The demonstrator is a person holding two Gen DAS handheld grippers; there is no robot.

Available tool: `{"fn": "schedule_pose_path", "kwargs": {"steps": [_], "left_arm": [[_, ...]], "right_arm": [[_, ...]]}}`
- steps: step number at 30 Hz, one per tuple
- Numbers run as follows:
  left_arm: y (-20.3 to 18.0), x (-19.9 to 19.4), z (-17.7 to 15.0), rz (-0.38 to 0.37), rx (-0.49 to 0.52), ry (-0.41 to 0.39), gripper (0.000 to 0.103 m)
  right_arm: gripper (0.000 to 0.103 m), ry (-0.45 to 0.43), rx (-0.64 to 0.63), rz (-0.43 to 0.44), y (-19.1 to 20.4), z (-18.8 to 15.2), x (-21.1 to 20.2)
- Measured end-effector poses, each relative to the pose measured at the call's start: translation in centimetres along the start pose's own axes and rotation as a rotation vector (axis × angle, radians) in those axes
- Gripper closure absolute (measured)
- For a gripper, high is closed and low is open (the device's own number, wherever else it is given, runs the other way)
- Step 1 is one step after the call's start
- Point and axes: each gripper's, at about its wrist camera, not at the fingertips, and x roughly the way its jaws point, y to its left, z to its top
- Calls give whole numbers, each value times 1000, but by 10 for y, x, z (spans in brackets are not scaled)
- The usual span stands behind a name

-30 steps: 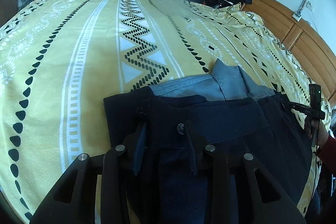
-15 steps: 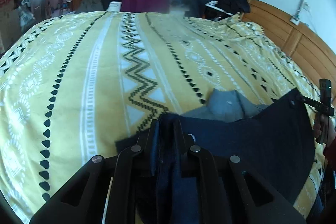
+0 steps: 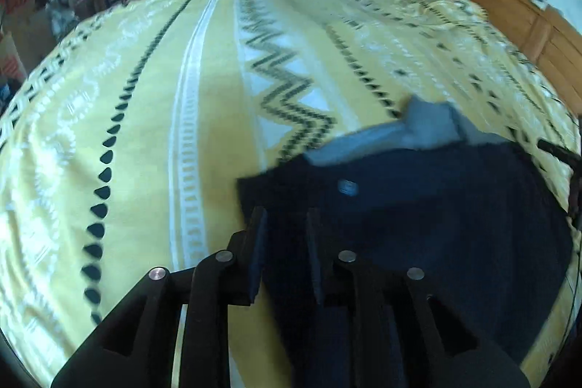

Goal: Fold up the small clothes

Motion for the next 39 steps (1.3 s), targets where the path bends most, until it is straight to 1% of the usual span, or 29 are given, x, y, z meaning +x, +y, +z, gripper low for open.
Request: {"fn": "schedule_pose_path", "kwargs": {"steps": [1, 2, 3, 4, 5, 6, 7, 8, 9, 10, 11, 12, 13, 14, 15, 16, 19, 21, 24, 27, 29, 32, 33, 34, 35, 36, 37, 38, 39], "left_arm": [[-11, -23, -12, -42, -6, -26, 71], [-15, -36, -22, -76, -17, -39, 67], [-23, -52, -39, -143, -51, -53, 66], [-28, -59, -55, -193, -80, -48, 64], [-31, -61, -73, -211, -98, -29, 63], [-34, -59, -85, -204, -102, 0, 63], [-31, -50, -109, -168, -126, 72, 63], [-26, -46, -126, -139, -158, 103, 70], [-18, -53, -137, -140, -202, 79, 74], [-8, -65, -142, -116, -256, 69, 82], [-2, -75, -146, -96, -293, 68, 89], [4, -92, -150, -54, -343, 45, 88], [6, -106, -156, -29, -386, 20, 71], [6, -117, -163, -51, -428, 6, 68], [4, -122, -168, -88, -450, -1, 68], [-4, -128, -174, -147, -475, -18, 67], [-24, -127, -188, -277, -543, -34, 55], [-29, -113, -190, -280, -591, -28, 55], [-25, -89, -190, -292, -731, -48, 54], [-23, -77, -186, -280, -793, -119, 51], [-21, -71, -179, -281, -831, -189, 45], [-13, -60, -172, -246, -853, -237, 44], [-9, -58, -170, -238, -844, -247, 46], [-8, -52, -165, -224, -830, -248, 51], [-6, -47, -162, -221, -828, -243, 64], [-3, -44, -159, -235, -832, -253, 73], [-1, -43, -156, -253, -830, -271, 87], [-2, -45, -151, -250, -807, -292, 96], [-1, -50, -148, -247, -781, -305, 96]], "right_arm": [[67, -4, 5, 38, 4, -9, -9], [66, 12, 13, 77, 12, -24, -16], [65, 39, 19, 108, 16, -36, -13], [62, 90, 23, 138, 21, -54, -8], [58, 152, 23, 145, 25, -74, 2], [57, 206, 22, 139, 27, -90, 11], [58, 204, 15, 127, 27, -102, 13], [58, 161, 2, 102, 28, -106, 2], [58, 175, 0, 76, 29, -104, -4], [56, 179, 5, 45, 31, -101, -13], [47, 158, 13, 33, 31, -100, -25], [40, 125, 30, 39, 32, -102, -40], [30, 110, 44, 41, 32, -107, -51], [29, 107, 64, 37, 31, -115, -62], [30, 113, 78, 35, 32, -125, -68], [30, 124, 98, 33, 31, -136, -74], [29, 164, 180, 42, 25, -170, -83], [29, 177, 223, 43, 25, -188, -90], [29, 169, 224, 32, 33, -199, -101], [27, 185, 228, 37, 41, -194, -101], [27, 196, 225, 49, 45, -186, -99], [28, 193, 197, 82, 69, -172, -100], [28, 185, 180, 92, 78, -166, -101], [28, 175, 160, 109, 89, -156, -102], [28, 159, 138, 133, 101, -145, -104], [28, 144, 118, 151, 112, -137, -106], [28, 130, 99, 173, 122, -124, -106], [28, 116, 84, 212, 137, -107, -102], [28, 112, 75, 244, 147, -93, -97]]}}
